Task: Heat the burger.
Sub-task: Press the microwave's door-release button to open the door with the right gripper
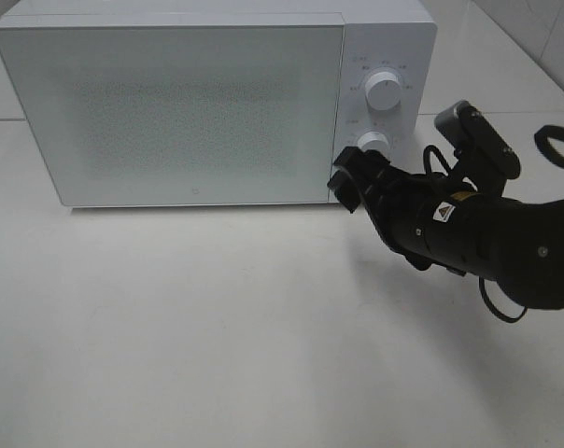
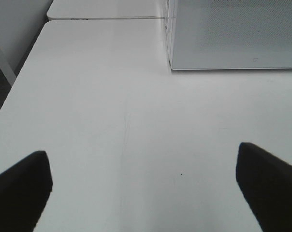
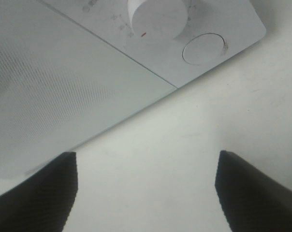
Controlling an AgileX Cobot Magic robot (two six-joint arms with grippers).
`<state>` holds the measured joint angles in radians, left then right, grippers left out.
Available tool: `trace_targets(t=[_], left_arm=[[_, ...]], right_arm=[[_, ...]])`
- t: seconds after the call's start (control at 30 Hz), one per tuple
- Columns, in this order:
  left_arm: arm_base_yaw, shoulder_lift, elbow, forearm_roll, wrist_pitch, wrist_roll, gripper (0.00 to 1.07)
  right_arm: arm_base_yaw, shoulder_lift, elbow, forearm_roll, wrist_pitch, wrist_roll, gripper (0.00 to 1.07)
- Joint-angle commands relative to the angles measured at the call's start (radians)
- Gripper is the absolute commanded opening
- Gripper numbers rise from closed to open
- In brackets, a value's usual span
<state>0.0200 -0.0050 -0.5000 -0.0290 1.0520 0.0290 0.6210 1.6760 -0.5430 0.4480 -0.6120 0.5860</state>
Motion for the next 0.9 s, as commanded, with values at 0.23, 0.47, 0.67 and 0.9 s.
trace_targets(t=[0.23, 0.47, 0.67, 0.9], left_arm=[[0.001, -0.025, 0.003, -0.004, -0.014, -0.006, 0.98], [0.001, -0.025, 0.003, -0.004, -0.014, -0.006, 0.98], [0.001, -0.025, 0.003, -0.004, -0.014, -0.006, 0.98], [0.001, -0.025, 0.003, -0.004, -0.014, -0.006, 0.98]], right_arm=[[-0.103, -0.083, -0.117, 0.088, 0.437, -0.593, 0.76], [-0.234, -0.094, -0.203, 0.017, 0.822, -0.758, 0.76], [-0.263, -0.094, -0.289, -0.191, 1.125, -0.733, 0.76], [-0.263, -0.094, -0.372, -0.298, 1.389, -0.691, 0.76]])
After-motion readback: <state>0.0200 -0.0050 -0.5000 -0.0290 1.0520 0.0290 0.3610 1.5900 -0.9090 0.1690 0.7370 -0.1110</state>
